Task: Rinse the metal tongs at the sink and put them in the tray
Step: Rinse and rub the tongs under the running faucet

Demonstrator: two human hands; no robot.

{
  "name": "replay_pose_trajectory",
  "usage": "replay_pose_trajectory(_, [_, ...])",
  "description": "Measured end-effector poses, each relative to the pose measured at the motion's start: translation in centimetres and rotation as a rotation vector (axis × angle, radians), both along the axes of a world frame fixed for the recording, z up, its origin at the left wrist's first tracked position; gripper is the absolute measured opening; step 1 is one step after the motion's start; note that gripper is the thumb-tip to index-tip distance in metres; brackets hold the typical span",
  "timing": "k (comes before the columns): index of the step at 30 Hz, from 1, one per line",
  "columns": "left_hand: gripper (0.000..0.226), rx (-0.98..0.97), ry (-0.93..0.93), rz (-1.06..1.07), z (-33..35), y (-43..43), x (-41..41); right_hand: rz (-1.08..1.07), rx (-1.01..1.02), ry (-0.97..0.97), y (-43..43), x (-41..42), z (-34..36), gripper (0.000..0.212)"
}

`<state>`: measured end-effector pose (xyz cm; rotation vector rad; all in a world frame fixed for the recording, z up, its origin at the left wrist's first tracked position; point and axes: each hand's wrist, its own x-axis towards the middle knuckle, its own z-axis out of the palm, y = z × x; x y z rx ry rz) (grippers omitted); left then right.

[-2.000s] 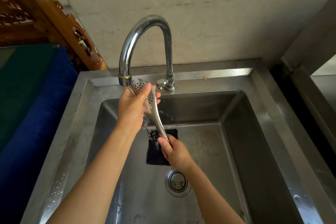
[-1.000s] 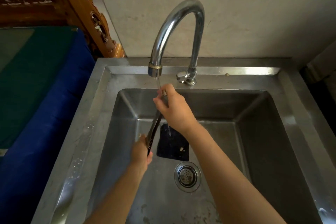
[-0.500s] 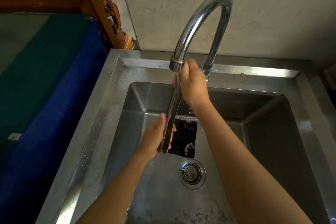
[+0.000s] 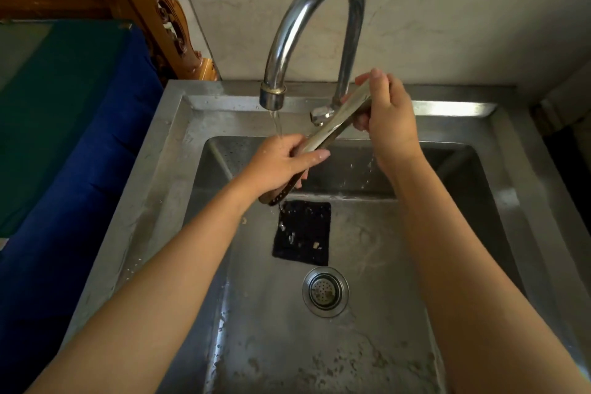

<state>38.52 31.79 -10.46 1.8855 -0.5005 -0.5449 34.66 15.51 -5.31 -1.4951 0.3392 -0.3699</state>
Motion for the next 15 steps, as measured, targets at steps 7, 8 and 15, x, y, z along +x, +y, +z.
replay_pose_trajectory(7, [0.024,0.238,-0.249,-0.045,2.1,-0.9,2.1,-0.030,-0.089,0.028,-2.3,-1.8,-0.9,0.010])
replay_pose_trajectory(8, [0.028,0.300,-0.328,-0.064,2.6,-1.0,2.4,-0.017,-0.087,0.039,-2.6,-2.3,-1.1,0.007])
replay_pose_trajectory(15, [0.055,0.690,-0.263,-0.540,4.4,-0.1,2.9,-0.013,-0.160,0.066,-2.5,-5.2,-2.4,0.022])
